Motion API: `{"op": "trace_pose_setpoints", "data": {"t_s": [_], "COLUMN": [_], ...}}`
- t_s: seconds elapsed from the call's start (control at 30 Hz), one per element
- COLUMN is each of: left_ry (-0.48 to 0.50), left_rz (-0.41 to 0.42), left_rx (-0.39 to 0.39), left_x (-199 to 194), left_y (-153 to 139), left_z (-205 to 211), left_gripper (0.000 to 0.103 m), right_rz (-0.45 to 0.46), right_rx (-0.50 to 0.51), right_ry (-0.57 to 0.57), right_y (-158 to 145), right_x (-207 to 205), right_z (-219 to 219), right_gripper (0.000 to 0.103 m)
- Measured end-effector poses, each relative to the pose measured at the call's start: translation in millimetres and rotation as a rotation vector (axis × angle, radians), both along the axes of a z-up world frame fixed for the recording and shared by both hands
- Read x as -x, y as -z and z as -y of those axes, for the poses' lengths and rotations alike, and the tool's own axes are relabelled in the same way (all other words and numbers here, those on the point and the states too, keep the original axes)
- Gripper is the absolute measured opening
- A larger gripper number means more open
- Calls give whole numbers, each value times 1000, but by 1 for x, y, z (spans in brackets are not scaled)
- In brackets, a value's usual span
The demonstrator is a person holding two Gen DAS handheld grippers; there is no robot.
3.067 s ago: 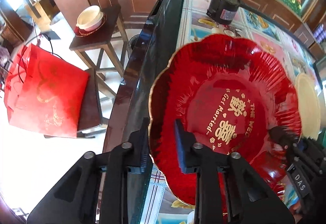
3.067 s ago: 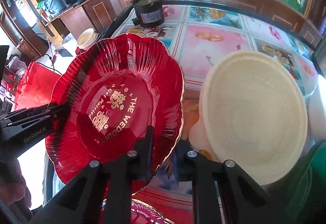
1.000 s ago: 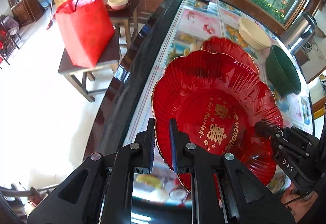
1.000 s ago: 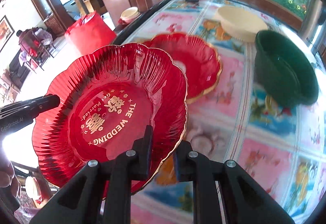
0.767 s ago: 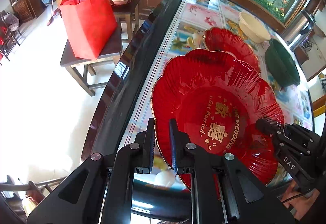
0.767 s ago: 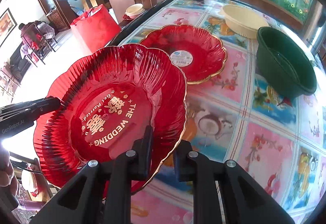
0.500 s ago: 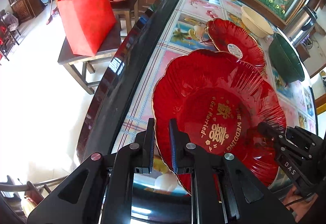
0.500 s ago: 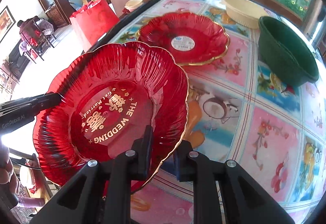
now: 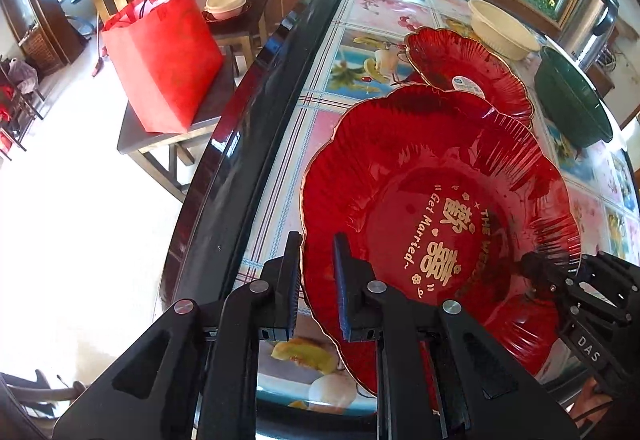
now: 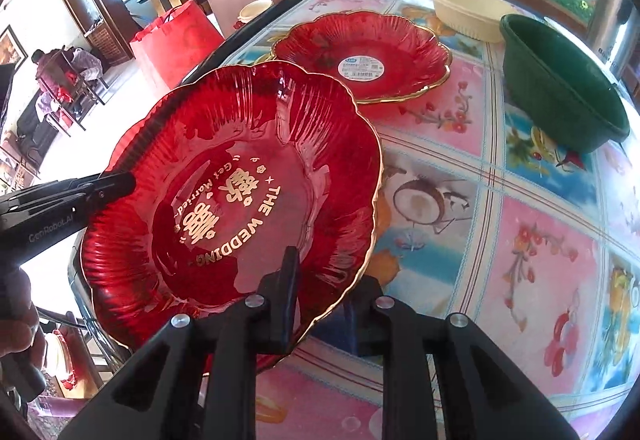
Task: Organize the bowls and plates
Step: 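Lift the large red plate with both grippers and carry it along the table, then lower the large red plate onto the table and open both grippers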
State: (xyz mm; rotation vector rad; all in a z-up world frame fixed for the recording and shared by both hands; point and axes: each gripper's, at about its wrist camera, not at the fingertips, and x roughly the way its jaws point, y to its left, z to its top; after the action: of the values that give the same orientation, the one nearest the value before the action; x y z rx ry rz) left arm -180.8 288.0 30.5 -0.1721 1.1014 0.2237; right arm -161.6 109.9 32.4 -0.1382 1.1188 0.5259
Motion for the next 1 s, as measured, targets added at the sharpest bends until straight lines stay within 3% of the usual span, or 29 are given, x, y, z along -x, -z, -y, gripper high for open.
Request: {"op": "trace_pose_setpoints", "data": {"t_s": [0.1,0.2,0.4,0.5,0.83,1.0], "left_ry": [6,7,-11,3,23,31], "left_rz": [1,-9,18,28,70,92], "left_rx": [20,45,43,41,-33,-30], "left_x": [2,3,7,6,-4,-12], "left_y": [1,4,-4,-10,-38,-50], "left_z": [-1,-3,-6,-5,1,1], "left_gripper": [14,26,52,61,68,69], "right_rz": [-9,-26,-41,-35,-2,15], "right_rx": [-4,-15,-24,-27,-34,-41], "right_ry": [-1,3,18,32,61,70], "right_y": [-1,0,-2,-6,-26,-35], "right_x": [2,1,0,0,-8,-14], "right_z": [1,4,11,18,35,38], "right_gripper": [23,24,42,43,51,53]}}
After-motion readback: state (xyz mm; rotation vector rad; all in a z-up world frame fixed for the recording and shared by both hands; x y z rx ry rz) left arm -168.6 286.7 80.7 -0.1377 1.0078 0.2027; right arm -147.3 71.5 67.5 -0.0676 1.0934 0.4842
